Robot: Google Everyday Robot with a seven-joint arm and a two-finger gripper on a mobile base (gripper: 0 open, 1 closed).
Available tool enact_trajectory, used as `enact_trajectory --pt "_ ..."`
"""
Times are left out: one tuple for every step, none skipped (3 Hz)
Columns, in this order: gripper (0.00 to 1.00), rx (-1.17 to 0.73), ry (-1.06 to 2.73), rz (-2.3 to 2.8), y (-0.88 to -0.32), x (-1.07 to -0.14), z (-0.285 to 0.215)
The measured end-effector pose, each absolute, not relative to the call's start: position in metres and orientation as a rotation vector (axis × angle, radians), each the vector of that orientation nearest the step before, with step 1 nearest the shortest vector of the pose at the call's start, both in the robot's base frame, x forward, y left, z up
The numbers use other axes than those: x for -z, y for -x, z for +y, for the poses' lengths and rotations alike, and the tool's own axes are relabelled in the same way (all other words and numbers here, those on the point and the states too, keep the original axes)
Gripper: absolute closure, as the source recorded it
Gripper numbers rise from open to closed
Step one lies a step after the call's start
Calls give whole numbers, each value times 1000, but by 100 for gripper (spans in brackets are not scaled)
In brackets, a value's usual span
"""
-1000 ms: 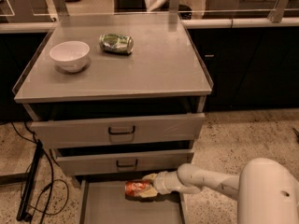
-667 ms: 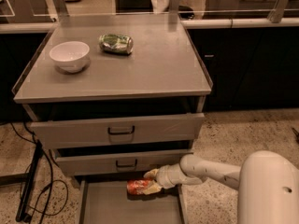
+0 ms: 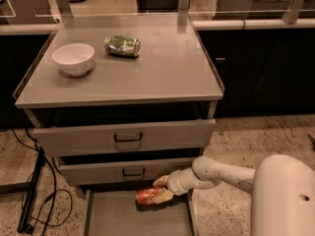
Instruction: Pick coke can from bottom drawer and place on counter
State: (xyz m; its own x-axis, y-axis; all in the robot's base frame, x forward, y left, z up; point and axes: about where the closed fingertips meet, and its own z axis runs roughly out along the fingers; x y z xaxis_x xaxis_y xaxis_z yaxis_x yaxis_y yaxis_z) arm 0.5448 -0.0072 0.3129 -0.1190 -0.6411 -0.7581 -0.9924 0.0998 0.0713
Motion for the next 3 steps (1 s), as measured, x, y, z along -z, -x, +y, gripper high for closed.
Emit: enact_trajectory --pt "100 -813 1596 1824 -545 -313 -7" --pt "100 -809 1613 1823 -536 -308 9" --pt "100 -761 1591 1785 -507 -308 19"
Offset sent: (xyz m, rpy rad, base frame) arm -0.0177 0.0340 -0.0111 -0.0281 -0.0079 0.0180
